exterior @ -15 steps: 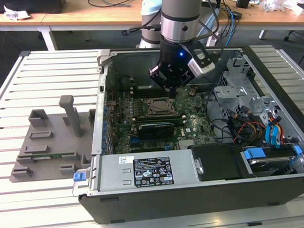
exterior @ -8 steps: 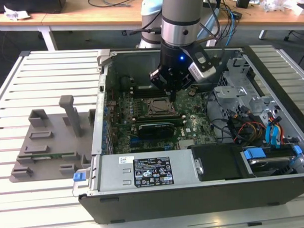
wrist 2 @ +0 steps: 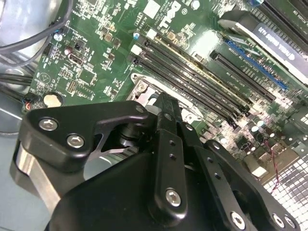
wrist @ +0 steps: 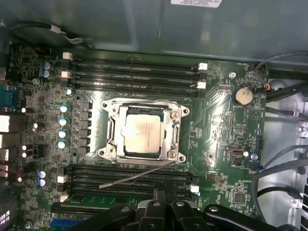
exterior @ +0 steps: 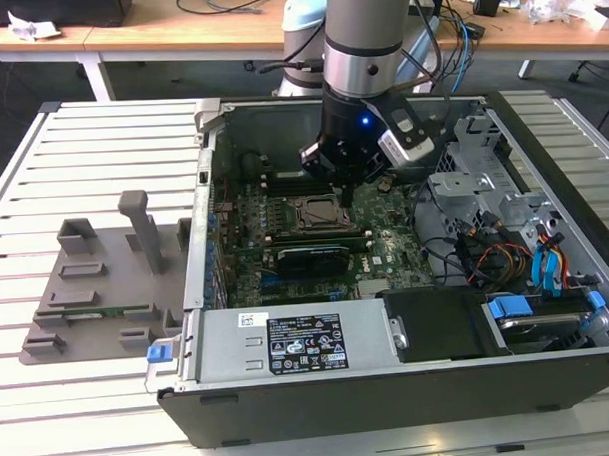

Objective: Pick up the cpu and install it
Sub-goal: 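Install the second cpu locking lever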

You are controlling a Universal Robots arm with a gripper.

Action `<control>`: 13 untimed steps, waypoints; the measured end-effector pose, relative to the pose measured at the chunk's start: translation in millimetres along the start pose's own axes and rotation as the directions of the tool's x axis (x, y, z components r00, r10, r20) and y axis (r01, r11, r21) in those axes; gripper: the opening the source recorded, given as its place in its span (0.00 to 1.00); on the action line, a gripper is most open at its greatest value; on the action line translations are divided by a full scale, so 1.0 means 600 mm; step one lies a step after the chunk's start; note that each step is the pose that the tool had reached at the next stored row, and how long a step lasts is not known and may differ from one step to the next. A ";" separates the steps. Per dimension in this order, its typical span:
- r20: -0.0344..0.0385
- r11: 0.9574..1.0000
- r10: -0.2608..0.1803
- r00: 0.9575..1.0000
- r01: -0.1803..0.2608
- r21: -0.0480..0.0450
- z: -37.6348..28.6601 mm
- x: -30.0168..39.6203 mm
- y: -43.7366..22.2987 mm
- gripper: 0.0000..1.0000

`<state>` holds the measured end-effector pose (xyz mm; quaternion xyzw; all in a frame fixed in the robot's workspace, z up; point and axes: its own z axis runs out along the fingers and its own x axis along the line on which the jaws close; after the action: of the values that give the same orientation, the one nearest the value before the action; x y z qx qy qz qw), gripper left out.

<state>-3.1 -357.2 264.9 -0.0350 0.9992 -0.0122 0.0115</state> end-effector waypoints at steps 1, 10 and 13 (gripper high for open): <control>0.000 1.000 0.000 1.000 0.000 -0.003 0.003 0.002 -0.011 0.11; 0.006 0.997 0.002 1.000 -0.002 -0.081 0.029 0.041 -0.022 0.11; 0.006 0.996 0.002 1.000 -0.002 -0.084 0.042 0.057 -0.022 0.11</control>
<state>-35.9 -373.6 239.5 -0.0345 0.9989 0.0300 0.0130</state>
